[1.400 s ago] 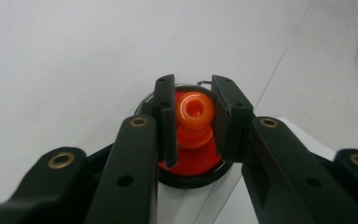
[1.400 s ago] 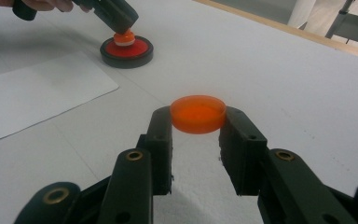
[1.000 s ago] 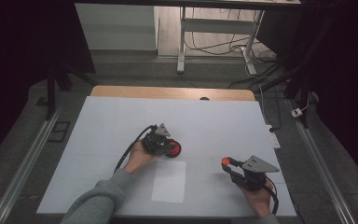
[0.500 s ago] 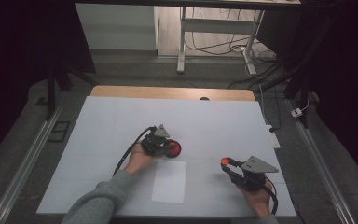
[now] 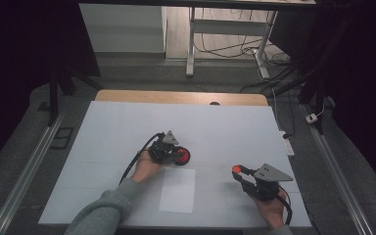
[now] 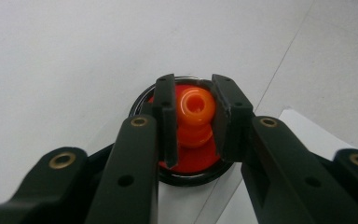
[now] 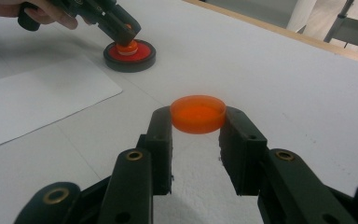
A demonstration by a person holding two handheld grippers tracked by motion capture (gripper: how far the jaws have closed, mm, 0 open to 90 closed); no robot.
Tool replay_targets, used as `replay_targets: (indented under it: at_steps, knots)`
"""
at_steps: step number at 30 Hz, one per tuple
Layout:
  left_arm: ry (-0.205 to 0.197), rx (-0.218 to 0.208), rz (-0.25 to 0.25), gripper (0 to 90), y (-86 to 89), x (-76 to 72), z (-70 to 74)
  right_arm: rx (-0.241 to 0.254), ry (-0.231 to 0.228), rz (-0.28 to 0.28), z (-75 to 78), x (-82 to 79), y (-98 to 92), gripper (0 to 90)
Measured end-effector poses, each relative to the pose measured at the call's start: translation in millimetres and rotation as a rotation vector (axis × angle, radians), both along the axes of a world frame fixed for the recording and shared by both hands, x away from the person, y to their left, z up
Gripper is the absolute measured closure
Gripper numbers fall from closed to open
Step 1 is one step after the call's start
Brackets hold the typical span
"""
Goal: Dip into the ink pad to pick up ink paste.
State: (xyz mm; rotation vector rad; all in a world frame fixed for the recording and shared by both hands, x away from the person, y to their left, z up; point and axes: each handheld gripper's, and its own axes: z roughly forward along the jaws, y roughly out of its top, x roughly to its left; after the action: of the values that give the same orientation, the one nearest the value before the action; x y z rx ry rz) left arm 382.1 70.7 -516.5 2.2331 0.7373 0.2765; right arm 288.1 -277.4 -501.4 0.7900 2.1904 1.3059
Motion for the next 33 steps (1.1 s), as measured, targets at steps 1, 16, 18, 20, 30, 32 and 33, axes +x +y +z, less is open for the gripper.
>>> replay_targets:
  at_steps: [1,16,18,20,30,32,33]
  knots:
    - [-0.003,0.002,0.0,72.9,-0.5,-0.2,0.1,0.0,-0.001,0.001,0.0,0.2,0.0,64.6]
    - [-0.034,-0.015,-0.006,72.6,0.2,1.4,3.5,-0.002,0.0,0.002,-0.4,1.3,-0.8,64.6]
    - [-0.039,-0.026,-0.004,72.6,2.3,1.2,7.6,-0.002,0.0,0.001,-0.5,1.4,-0.8,64.6]
    - [-0.044,-0.038,0.0,72.6,5.5,0.4,12.7,-0.002,0.0,0.001,-0.4,1.4,-1.0,64.6]
    - [-0.057,-0.138,0.021,72.5,19.8,-3.0,34.8,-0.004,0.004,0.004,-0.8,1.6,-0.3,64.6]
    - [-0.049,-0.138,0.022,72.5,20.2,-1.9,33.2,-0.004,0.004,0.004,-0.9,1.5,-0.2,64.6]
    - [-0.044,-0.135,0.022,72.5,19.7,-0.9,31.3,-0.004,0.003,0.006,-1.0,1.6,0.0,64.6]
